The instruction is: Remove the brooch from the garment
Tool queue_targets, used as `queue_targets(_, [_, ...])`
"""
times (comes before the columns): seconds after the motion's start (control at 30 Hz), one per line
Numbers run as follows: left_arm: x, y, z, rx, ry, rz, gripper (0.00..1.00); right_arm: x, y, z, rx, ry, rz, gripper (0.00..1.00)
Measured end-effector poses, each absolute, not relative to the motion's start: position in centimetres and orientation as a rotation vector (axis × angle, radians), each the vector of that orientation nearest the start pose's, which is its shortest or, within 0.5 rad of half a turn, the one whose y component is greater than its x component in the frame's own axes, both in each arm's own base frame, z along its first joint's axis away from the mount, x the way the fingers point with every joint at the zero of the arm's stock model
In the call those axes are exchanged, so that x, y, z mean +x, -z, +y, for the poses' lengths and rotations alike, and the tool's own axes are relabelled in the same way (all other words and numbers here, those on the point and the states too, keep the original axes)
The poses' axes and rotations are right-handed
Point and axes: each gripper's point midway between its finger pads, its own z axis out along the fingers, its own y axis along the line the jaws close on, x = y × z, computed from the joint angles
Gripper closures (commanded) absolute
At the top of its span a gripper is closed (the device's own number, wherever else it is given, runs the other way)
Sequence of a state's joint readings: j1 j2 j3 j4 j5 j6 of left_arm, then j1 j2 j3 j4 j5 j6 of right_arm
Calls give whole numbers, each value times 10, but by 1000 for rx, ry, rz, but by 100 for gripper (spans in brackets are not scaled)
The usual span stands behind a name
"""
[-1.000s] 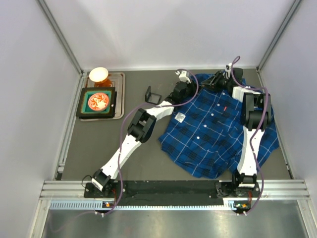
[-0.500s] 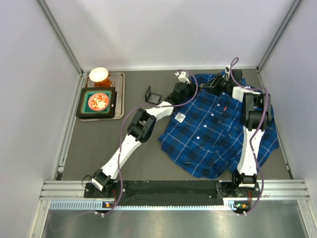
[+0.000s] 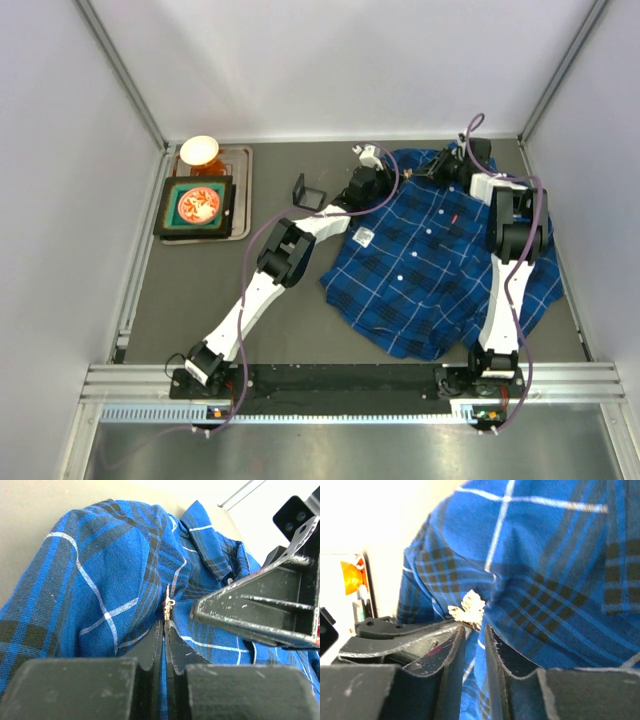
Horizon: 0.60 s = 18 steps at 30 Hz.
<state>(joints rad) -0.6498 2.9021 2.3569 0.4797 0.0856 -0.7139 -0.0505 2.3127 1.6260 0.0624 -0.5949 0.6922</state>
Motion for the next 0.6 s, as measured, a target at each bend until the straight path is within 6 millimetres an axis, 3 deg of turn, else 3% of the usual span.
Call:
queue_targets(0.03, [580,-53,-494,14,1094,1758,99,580,-56,91,479,-1007,2196,83])
queue_targets(0.33, [580,-53,-494,7,1097,1763,100,601,-89,92,435,-1031,2106,88])
queue_targets(0.6, [579,-53,-494,-5,1107,1765,100,599,-66,98,477,-1078,2134,88])
